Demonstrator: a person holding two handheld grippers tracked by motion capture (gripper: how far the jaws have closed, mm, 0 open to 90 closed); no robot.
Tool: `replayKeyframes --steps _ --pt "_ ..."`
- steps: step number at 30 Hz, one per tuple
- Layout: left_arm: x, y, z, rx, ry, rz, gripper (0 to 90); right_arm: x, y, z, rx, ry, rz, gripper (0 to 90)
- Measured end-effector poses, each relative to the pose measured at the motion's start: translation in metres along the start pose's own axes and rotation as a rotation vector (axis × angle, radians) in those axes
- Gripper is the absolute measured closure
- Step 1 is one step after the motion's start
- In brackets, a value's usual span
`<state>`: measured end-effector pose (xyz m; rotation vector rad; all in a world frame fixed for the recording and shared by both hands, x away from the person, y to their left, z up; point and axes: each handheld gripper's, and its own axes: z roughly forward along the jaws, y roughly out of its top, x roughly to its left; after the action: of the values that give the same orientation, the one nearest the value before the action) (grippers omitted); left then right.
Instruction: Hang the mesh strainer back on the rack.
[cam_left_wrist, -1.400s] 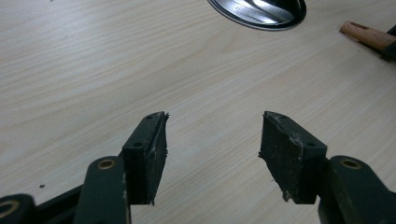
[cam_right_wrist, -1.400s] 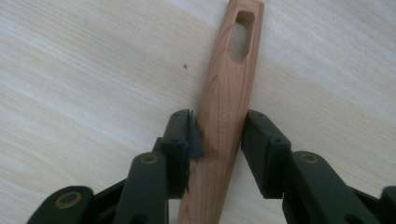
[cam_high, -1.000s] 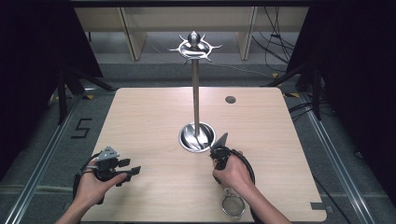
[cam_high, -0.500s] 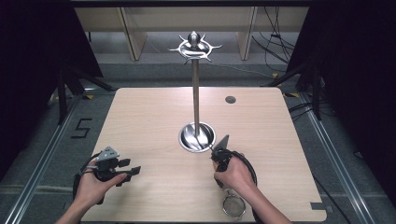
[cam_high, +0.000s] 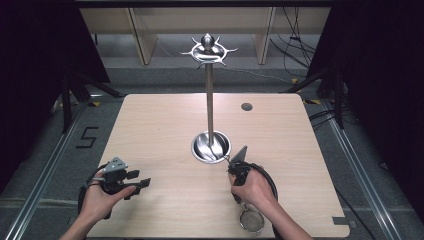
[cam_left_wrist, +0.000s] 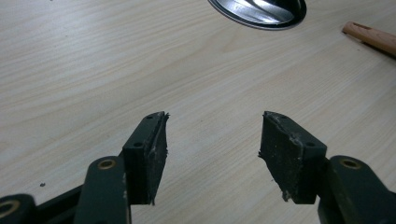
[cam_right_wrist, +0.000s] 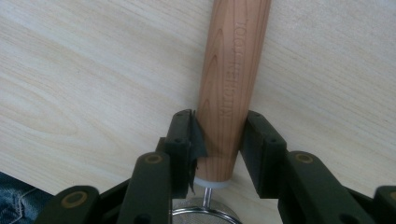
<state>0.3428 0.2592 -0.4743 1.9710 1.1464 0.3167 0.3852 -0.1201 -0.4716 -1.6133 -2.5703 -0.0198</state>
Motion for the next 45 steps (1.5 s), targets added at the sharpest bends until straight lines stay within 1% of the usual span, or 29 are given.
replayKeyframes --steps 4,5,6,7,8,9,10,11,12,13,14,17,18,19,20,23,24,25,27,28,29,33,34,36,37,38,41,42,45 --pt "0.0 0.0 -0.001 0.009 -0.006 0.002 40.2 0.001 -0.001 -0.001 0.011 0.004 0.024 66.7" --pt "0.0 0.0 0.0 0.002 -0.001 0.002 40.2 0.002 -0.001 -0.001 0.016 0.01 0.042 67.0" --pt "0.0 0.0 0.0 0.001 0.001 0.002 40.2 -0.002 -0.002 -0.002 0.001 0.014 -0.007 68.7" --pt "0.0 0.0 0.0 0.002 -0.002 0.002 40.2 -0.004 -0.002 -0.001 -0.016 -0.001 -0.029 68.7" --pt "0.001 0.001 -0.001 0.017 -0.003 0.015 40.2 -0.003 -0.003 -0.001 -0.04 -0.004 -0.007 68.8" --pt "0.0 0.001 -0.001 0.013 -0.005 0.01 40.2 -0.005 -0.004 0.0 -0.053 0.0 -0.026 68.8" --pt "0.0 0.001 -0.001 0.013 -0.005 0.01 40.2 -0.005 -0.005 -0.001 -0.052 0.008 -0.009 68.8" --pt "0.001 0.001 -0.001 0.018 -0.006 0.018 40.2 -0.007 -0.006 0.0 -0.064 0.008 -0.027 68.9" --pt "0.001 0.001 -0.001 0.018 -0.006 0.018 40.2 -0.004 -0.007 -0.002 -0.049 0.019 0.01 68.9" --pt "0.0 0.001 -0.001 0.018 -0.004 0.018 40.2 -0.007 -0.008 -0.002 -0.062 0.014 -0.02 68.9" --pt "0.0 0.001 -0.001 0.018 -0.004 0.018 40.2 -0.006 -0.008 -0.004 -0.066 0.021 0.0 68.9" --pt "0.0 0.001 -0.001 0.011 -0.004 0.011 40.2 -0.007 -0.011 -0.007 -0.097 0.015 -0.023 68.9" --pt "0.0 0.001 -0.001 0.01 -0.005 0.01 40.2 -0.008 -0.012 -0.008 -0.11 0.013 -0.037 68.9" --pt "0.0 0.0 -0.001 0.011 -0.005 0.011 40.2 -0.01 -0.012 -0.008 -0.137 0.009 -0.071 68.9" --pt "0.0 0.0 -0.001 0.01 -0.005 0.01 40.2 -0.009 -0.014 -0.01 -0.131 0.017 -0.053 68.9" --pt "0.0 0.001 -0.002 0.014 -0.003 0.017 40.2 -0.011 -0.018 -0.014 -0.174 0.02 -0.088 68.9" --pt "0.0 0.001 -0.002 0.014 -0.003 0.017 40.2 -0.011 -0.018 -0.014 -0.174 0.02 -0.088 68.9" --pt "0.0 0.001 -0.001 0.008 -0.006 0.011 40.3 -0.011 -0.022 -0.017 -0.203 0.019 -0.099 68.9" --pt "0.0 0.0 -0.001 0.0 -0.002 0.011 40.2 -0.012 -0.025 -0.02 -0.226 0.023 -0.117 68.9" --pt "0.0 0.001 -0.001 0.005 -0.005 0.011 40.2 -0.012 -0.027 -0.021 -0.24 0.025 -0.109 69.0" --pt "0.0 0.001 -0.001 0.005 -0.005 0.011 40.2 -0.013 -0.029 -0.022 -0.264 0.028 -0.121 69.0" --pt "0.001 0.001 -0.002 0.014 -0.002 0.016 40.2 -0.015 -0.034 -0.027 -0.293 0.041 -0.121 69.0" --pt "0.0 0.001 -0.001 0.008 0.001 0.016 40.3 -0.019 -0.038 -0.03 -0.337 0.016 -0.13 69.0" --pt "0.0 0.001 -0.002 0.014 -0.002 0.015 40.2 -0.019 -0.042 -0.033 -0.375 0.019 -0.112 69.0" --pt "0.0 0.001 -0.001 0.009 0.001 0.015 40.3 -0.021 -0.044 -0.034 -0.396 0.037 -0.126 69.0" --pt "0.0 0.001 -0.001 0.007 0.002 0.014 40.2 -0.022 -0.046 -0.036 -0.416 0.025 -0.109 69.0" --pt "-0.001 0.0 -0.001 0.0 -0.001 0.007 40.3 -0.026 -0.052 -0.04 -0.473 0.054 -0.103 69.0" --pt "-0.001 0.0 -0.001 0.001 0.0 0.008 40.2 -0.025 -0.053 -0.042 -0.486 0.056 -0.088 69.0" --pt "-0.001 0.0 -0.001 0.002 -0.001 0.008 40.2 -0.028 -0.057 -0.046 -0.519 0.048 -0.09 68.9"
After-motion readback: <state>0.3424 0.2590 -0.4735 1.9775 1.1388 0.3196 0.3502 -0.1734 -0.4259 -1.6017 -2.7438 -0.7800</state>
